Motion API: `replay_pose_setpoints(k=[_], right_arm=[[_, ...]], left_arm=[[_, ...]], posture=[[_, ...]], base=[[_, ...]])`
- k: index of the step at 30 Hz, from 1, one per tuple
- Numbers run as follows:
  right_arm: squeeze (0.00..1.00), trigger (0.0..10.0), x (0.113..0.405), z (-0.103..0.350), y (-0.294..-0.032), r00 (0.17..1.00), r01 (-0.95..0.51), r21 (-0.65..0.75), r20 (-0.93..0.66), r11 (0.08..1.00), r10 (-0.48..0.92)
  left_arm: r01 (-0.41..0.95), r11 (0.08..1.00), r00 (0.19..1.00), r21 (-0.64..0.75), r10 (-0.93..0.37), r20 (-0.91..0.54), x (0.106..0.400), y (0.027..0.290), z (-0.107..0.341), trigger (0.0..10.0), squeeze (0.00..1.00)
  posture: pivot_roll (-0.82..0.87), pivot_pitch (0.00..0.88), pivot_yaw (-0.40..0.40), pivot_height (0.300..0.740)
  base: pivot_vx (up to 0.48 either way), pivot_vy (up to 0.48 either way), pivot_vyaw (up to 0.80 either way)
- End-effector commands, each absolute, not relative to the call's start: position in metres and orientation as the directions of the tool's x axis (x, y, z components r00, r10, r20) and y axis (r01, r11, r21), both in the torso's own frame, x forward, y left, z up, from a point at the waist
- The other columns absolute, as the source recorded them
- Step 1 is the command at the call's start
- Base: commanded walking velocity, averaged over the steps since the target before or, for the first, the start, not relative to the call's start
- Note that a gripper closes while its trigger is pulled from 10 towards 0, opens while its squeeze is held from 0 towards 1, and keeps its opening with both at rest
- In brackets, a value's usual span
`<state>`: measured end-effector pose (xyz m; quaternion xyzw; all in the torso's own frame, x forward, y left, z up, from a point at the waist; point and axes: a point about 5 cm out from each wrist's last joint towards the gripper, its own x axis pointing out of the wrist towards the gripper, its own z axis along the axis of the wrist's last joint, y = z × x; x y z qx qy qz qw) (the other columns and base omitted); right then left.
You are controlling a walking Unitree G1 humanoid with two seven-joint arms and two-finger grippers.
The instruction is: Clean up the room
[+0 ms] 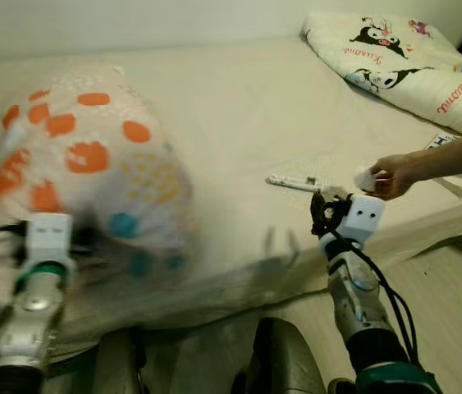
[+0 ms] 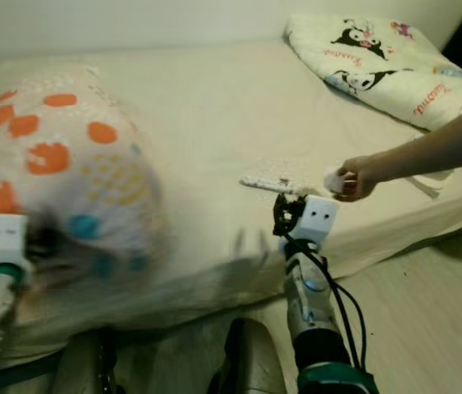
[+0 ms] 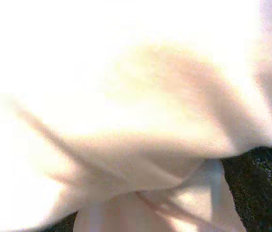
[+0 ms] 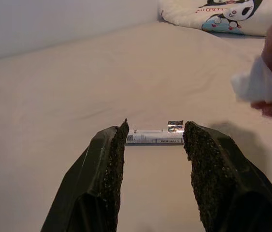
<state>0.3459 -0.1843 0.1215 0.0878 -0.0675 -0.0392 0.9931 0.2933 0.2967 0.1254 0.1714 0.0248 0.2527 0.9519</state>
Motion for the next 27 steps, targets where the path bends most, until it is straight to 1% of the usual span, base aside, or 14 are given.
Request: replay_pose_setpoints(k=[1, 2, 3, 4, 5, 9, 11, 15, 18, 20, 21, 25, 26, 27], right_arm=[[0.00, 10.0, 0.343, 0.116, -0.187, 0.990, 0.078, 0.181, 0.101, 0.980, -0.097], [0.00, 10.0, 0.344, 0.116, -0.188, 0.990, 0.077, 0.179, 0.101, 0.981, -0.096], [0.00, 10.0, 0.344, 0.116, -0.188, 0.990, 0.077, 0.179, 0.101, 0.981, -0.096], [0.00, 10.0, 0.344, 0.116, -0.188, 0.991, 0.075, 0.175, 0.100, 0.982, -0.093], [0.00, 10.0, 0.345, 0.116, -0.188, 0.991, 0.072, 0.172, 0.099, 0.982, -0.090], [0.00, 10.0, 0.346, 0.116, -0.186, 0.992, 0.066, 0.169, 0.097, 0.983, -0.084], [0.00, 10.0, 0.346, 0.116, -0.185, 0.992, 0.065, 0.169, 0.097, 0.984, -0.082], [0.00, 10.0, 0.345, 0.116, -0.186, 0.992, 0.065, 0.167, 0.097, 0.984, -0.082], [0.00, 10.0, 0.343, 0.113, -0.187, 0.992, 0.073, 0.165, 0.090, 0.984, -0.089], [0.00, 10.0, 0.343, 0.113, -0.187, 0.992, 0.073, 0.165, 0.090, 0.984, -0.089], [0.00, 10.0, 0.343, 0.112, -0.188, 0.992, 0.076, 0.163, 0.087, 0.984, -0.091], [0.00, 10.0, 0.342, 0.111, -0.187, 0.993, 0.074, 0.162, 0.082, 0.984, -0.088], [0.00, 10.0, 0.341, 0.107, -0.186, 0.994, 0.066, 0.164, 0.070, 0.984, -0.078], [0.00, 10.0, 0.341, 0.107, -0.186, 0.994, 0.066, 0.164, 0.070, 0.984, -0.078]], left_arm=[[-0.524, 0.773, 0.844, 0.357, 0.529, 0.094, 0.290, 0.305, 0.131, 10.0, 0.00], [-0.554, 0.747, 0.825, 0.368, 0.551, 0.124, 0.288, 0.312, 0.135, 10.0, 0.00], [-0.554, 0.747, 0.825, 0.368, 0.551, 0.124, 0.288, 0.312, 0.135, 10.0, 0.00], [-0.588, 0.712, 0.801, 0.383, 0.578, 0.155, 0.284, 0.321, 0.139, 10.0, 0.00], [-0.581, 0.716, 0.805, 0.387, 0.575, 0.145, 0.283, 0.322, 0.137, 10.0, 0.00], [-0.514, 0.769, 0.845, 0.381, 0.531, 0.067, 0.286, 0.312, 0.120, 10.0, 0.00], [-0.469, 0.803, 0.867, 0.368, 0.498, 0.020, 0.288, 0.301, 0.109, 10.0, 0.00], [-0.446, 0.812, 0.874, 0.376, 0.486, -0.014, 0.287, 0.293, 0.098, 10.0, 0.00], [-0.383, 0.843, 0.895, 0.379, 0.440, -0.076, 0.284, 0.281, 0.084, 10.0, 0.00], [-0.383, 0.843, 0.895, 0.379, 0.440, -0.076, 0.284, 0.281, 0.084, 10.0, 0.00], [-0.343, 0.848, 0.894, 0.404, 0.427, -0.138, 0.277, 0.278, 0.070, 10.0, 0.00], [-0.309, 0.846, 0.881, 0.434, 0.426, -0.204, 0.264, 0.275, 0.055, 10.0, 0.00], [-0.268, 0.861, 0.884, 0.432, 0.398, -0.246, 0.253, 0.269, 0.045, 10.0, 0.00], [-0.268, 0.861, 0.884, 0.432, 0.398, -0.246, 0.253, 0.269, 0.045, 10.0, 0.00]], posture=[[0.12, 0.112, -0.041, 0.581], [0.12, 0.112, -0.041, 0.581], [0.12, 0.112, -0.041, 0.581], [0.12, 0.108, -0.045, 0.581], [0.13, 0.103, -0.048, 0.581], [0.13, 0.103, -0.048, 0.581], [0.13, 0.103, -0.048, 0.581], [0.12, 0.101, -0.041, 0.581], [0.12, 0.102, -0.037, 0.581], [0.12, 0.102, -0.037, 0.581], [0.12, 0.101, -0.033, 0.581], [0.12, 0.101, -0.033, 0.581], [0.12, 0.096, -0.028, 0.581], [0.12, 0.096, -0.028, 0.581]], base=[[0.000, 0.000, 0.00], [0.000, 0.000, 0.00], [0.000, 0.000, 0.00], [0.000, 0.000, 0.00], [0.000, 0.000, 0.00], [0.000, 0.000, 0.00], [0.000, 0.000, 0.00], [0.000, 0.000, 0.00], [0.000, 0.000, 0.00], [0.000, 0.000, 0.00], [0.000, 0.000, 0.00], [0.000, 0.000, 0.00], [0.000, 0.000, 0.00], [0.000, 0.000, 0.00]])
